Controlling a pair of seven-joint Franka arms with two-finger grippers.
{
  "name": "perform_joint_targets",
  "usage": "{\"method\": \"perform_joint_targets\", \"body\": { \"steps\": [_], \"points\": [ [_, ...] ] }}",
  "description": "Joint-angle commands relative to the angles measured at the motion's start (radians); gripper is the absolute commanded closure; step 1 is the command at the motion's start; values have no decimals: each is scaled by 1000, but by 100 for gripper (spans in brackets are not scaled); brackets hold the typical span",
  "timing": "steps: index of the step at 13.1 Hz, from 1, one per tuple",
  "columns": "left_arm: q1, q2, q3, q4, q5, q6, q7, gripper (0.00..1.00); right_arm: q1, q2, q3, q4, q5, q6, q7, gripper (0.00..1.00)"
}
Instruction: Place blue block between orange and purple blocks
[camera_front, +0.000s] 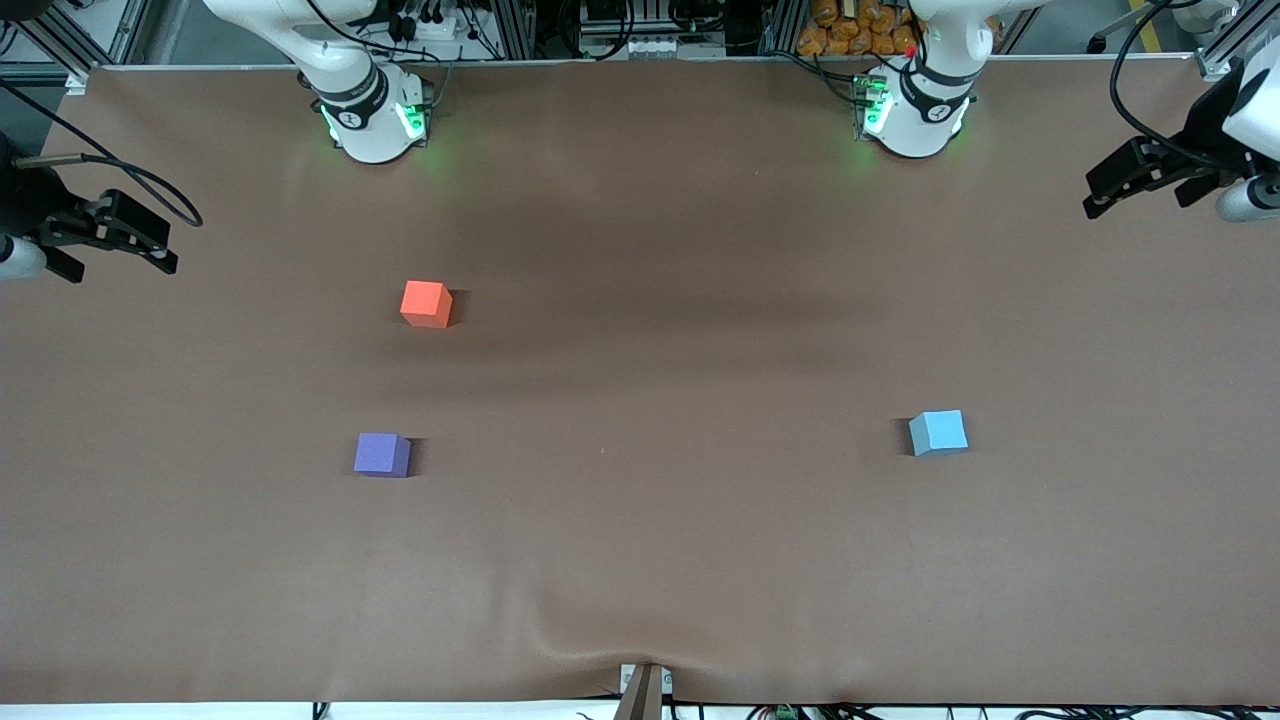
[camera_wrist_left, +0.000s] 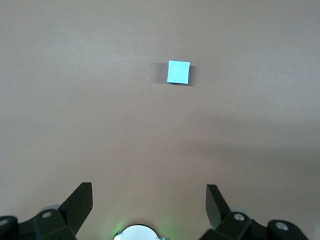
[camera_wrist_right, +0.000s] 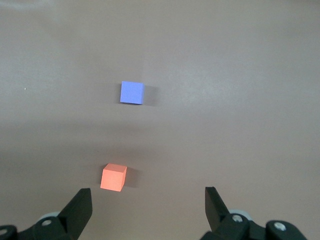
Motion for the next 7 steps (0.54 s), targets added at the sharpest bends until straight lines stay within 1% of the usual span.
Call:
{"method": "perform_joint_targets", "body": {
  "steps": [1, 5, 7],
  "points": [
    [12, 7, -9, 14, 21, 6, 17, 0, -16, -19, 6, 15, -9, 3, -13, 0],
    [16, 21, -6, 24, 7, 6, 20, 0, -10, -21, 9, 28, -6, -53, -14, 0],
    [12, 20, -9, 21, 7, 7, 19, 0, -11, -21, 8, 28, -1, -54, -14, 0]
  ]
}}
